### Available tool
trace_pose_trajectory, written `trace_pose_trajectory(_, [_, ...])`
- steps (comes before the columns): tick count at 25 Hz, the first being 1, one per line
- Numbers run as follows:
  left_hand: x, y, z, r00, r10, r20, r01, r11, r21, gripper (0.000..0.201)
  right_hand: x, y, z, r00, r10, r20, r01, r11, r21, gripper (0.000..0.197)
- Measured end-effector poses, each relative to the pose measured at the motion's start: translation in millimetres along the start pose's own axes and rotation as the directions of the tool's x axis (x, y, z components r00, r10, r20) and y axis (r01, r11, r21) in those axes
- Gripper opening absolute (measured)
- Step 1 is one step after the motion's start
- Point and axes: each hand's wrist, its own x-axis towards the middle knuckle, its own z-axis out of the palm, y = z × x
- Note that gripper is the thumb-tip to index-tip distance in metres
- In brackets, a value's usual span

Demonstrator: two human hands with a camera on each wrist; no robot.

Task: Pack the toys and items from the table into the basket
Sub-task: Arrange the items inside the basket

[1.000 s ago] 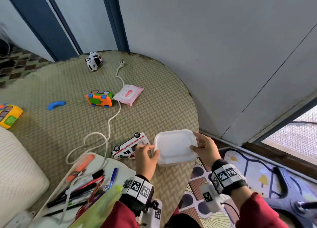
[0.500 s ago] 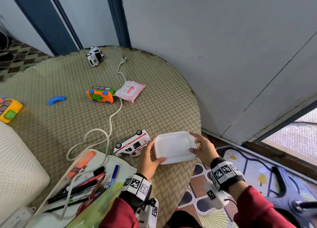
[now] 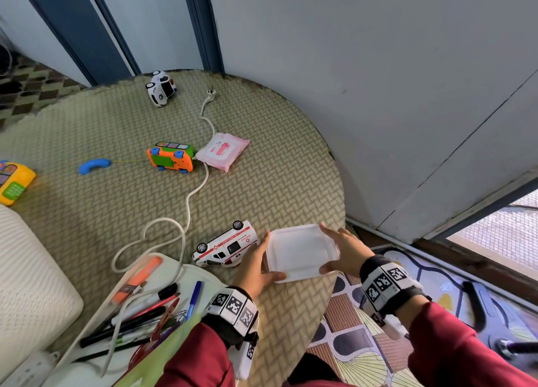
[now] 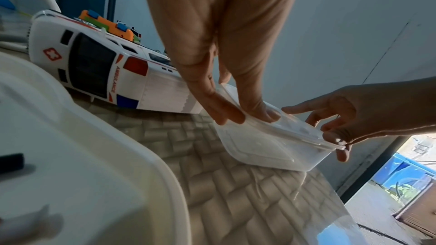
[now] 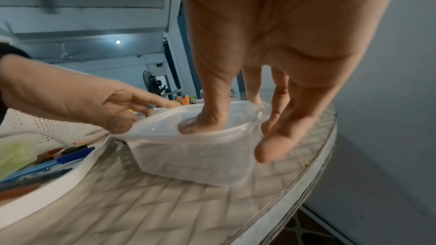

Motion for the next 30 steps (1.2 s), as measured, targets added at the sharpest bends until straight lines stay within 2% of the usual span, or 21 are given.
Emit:
trace_pose_trajectory(4, [7.9,5.3,-9.7,0.986,-0.037,0.161,-0.002,0.972,0.235,0.108,-2.1,-2.8,-2.6,0.999,0.036,0.004,-0.036,0.999,-0.04,0.11])
trace_pose_trajectory(7, [8.5,11.6,-13.8,0.977,-0.065,0.201,0.002,0.955,0.298,0.105,-0.8,-3.8,-2.8,0.999,0.045,0.012,-0.044,0.997,-0.061,0.11])
trace_pose_trajectory(9, [6.8,13.2,-15.2,0.975,-0.08,0.207,0.033,0.974,0.224,0.1,-1.2,-4.5,-3.5,0.999,0.036,0.005,-0.036,0.996,-0.079,0.111])
trace_pose_trajectory(11, [5.2,11.1,-15.7,0.973,-0.087,0.215,0.074,0.995,0.066,0.098,-2.2,-4.8,-3.7,0.999,0.033,-0.027,-0.035,0.996,-0.078,0.11])
trace_pose_trajectory(13, [4.3,8.6,-14.5,0.979,-0.085,0.183,0.1,0.992,-0.075,0.097,-4.3,-5.2,-2.9,0.996,0.042,-0.074,-0.048,0.995,-0.087,0.101])
trace_pose_trajectory(15, [4.1,6.1,-11.7,0.992,-0.088,0.089,0.101,0.983,-0.152,0.086,-6.2,-4.6,-0.2,0.979,0.055,-0.197,-0.074,0.993,-0.09,0.073])
trace_pose_trajectory(17, [2.0,5.7,-6.0,0.993,-0.087,-0.079,0.076,0.989,-0.129,0.066,-10.8,-2.3,2.3,0.942,0.07,-0.328,-0.104,0.991,-0.088,0.041])
trace_pose_trajectory(19, [-2.6,7.8,1.7,0.973,-0.06,-0.225,0.042,0.996,-0.082,0.057,-15.5,2.2,3.4,0.916,0.096,-0.389,-0.126,0.991,-0.052,0.023])
trace_pose_trajectory(22, [-10.0,13.8,19.4,0.967,-0.084,-0.242,0.044,0.985,-0.168,0.066,-22.9,6.3,7.1,0.93,0.112,-0.349,-0.118,0.993,0.004,0.024])
trace_pose_trajectory(26, [-9.7,9.1,38.4,0.964,-0.121,-0.235,0.089,0.986,-0.14,0.06,-26.5,6.5,19.1,0.975,0.12,-0.186,-0.113,0.992,0.047,0.026])
trace_pose_trajectory(29, [-10.5,11.2,34.9,0.959,-0.173,-0.224,0.134,0.975,-0.179,0.058,-25.3,7.2,24.0,0.978,0.091,-0.189,-0.044,0.969,0.242,0.019])
trace_pose_trajectory(30, [-11.2,12.2,32.8,0.96,-0.173,-0.222,0.132,0.974,-0.185,0.056,-24.7,6.5,26.2,0.974,0.073,-0.214,-0.003,0.95,0.313,0.023])
